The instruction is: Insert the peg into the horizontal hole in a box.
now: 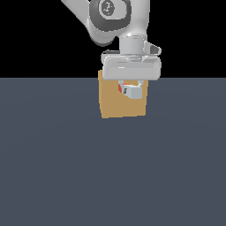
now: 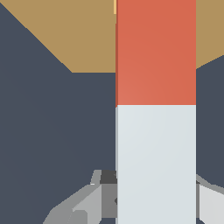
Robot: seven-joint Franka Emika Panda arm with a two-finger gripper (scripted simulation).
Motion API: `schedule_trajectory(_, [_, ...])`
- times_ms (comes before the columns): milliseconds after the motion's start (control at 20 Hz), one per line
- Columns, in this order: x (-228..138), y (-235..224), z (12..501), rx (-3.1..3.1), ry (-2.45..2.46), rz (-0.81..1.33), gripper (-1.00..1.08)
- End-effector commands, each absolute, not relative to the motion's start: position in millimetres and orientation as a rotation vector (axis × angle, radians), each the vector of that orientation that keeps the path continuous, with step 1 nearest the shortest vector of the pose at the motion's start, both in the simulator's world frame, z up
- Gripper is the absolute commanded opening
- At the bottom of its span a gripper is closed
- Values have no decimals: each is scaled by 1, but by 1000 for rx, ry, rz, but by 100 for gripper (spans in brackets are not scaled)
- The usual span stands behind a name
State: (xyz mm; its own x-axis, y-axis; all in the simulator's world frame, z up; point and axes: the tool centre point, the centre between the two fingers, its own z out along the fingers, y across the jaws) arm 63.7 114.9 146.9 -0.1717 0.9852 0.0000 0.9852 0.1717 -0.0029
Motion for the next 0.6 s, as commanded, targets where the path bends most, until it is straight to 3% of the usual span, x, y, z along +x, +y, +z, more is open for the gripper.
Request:
schedule_trajectory(0, [60,140,149,-2019,-2407,-2,-100])
schedule_trajectory(550, [54,186,150,-2020,-2407,-3,-100])
